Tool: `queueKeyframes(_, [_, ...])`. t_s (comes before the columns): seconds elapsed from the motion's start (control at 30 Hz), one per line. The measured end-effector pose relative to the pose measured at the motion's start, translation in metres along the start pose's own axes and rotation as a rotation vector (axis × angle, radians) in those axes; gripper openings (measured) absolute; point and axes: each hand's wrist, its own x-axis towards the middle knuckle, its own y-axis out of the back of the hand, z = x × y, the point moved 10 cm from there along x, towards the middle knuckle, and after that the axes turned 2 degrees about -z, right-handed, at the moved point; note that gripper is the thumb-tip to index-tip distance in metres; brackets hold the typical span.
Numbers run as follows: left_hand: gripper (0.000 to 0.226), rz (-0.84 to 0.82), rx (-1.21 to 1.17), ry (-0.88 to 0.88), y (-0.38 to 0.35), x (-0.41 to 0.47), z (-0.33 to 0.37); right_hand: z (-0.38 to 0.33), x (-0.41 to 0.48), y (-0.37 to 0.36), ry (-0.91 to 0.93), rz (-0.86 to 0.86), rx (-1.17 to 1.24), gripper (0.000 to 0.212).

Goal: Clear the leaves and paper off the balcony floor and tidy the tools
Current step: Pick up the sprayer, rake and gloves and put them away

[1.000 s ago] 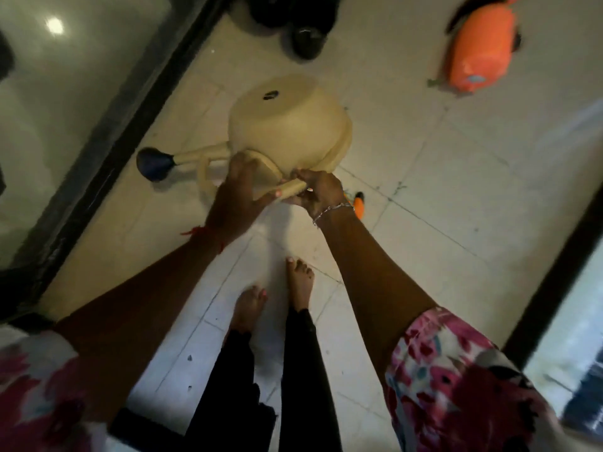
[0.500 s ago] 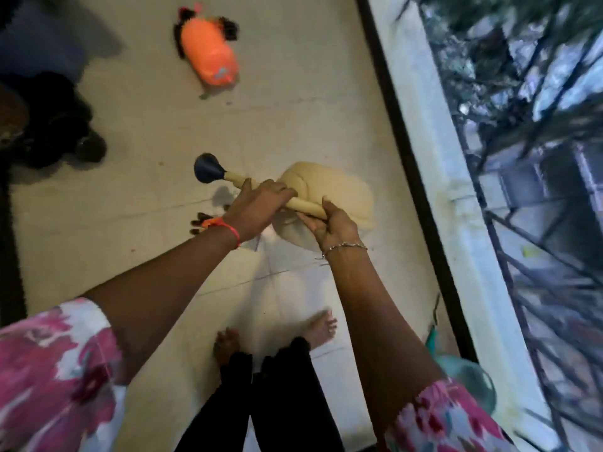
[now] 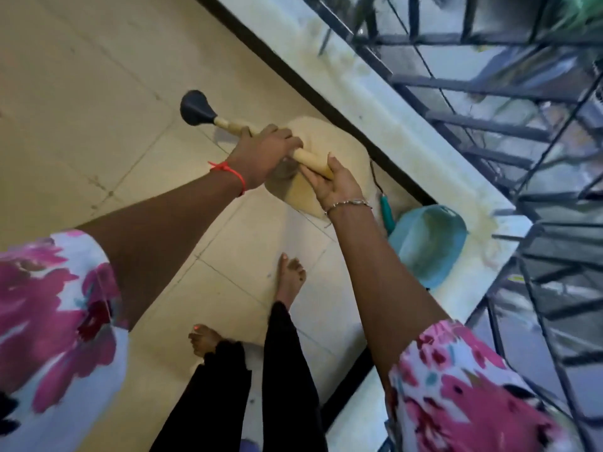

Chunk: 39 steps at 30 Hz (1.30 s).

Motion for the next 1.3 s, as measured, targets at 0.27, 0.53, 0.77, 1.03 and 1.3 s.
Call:
queueKeyframes(0.27, [0.039,-0.064,0.089,-0.100,-0.028,0.070,0.050,-0.055,0.039,0.042,-0.005,0.008,0.129,0.036])
queueKeyframes(0.53, [0.041,-0.098,0.275,-0.176,-0.059,0.096,0.067,-0.059,0.052,0.073,-0.012,0.077,0.186,0.027])
queueKeyframes(0.77, [0.040,-0.152,0.462,-0.303,-0.079,0.076,0.089,-0.040,0.027,0.108,0.020,0.176,0.202,0.008])
queueKeyframes(1.03, [0.035,-0.217,0.609,-0.477,-0.137,0.012,0.137,-0.052,-0.035,0.151,0.476,0.451,-1.258,0.034])
queueKeyframes(1.3, [0.036,-0.309,0.784,-0.736,-0.216,-0.075,0.225,0.017,-0.089,0.250,0.345,0.484,-1.397,0.027])
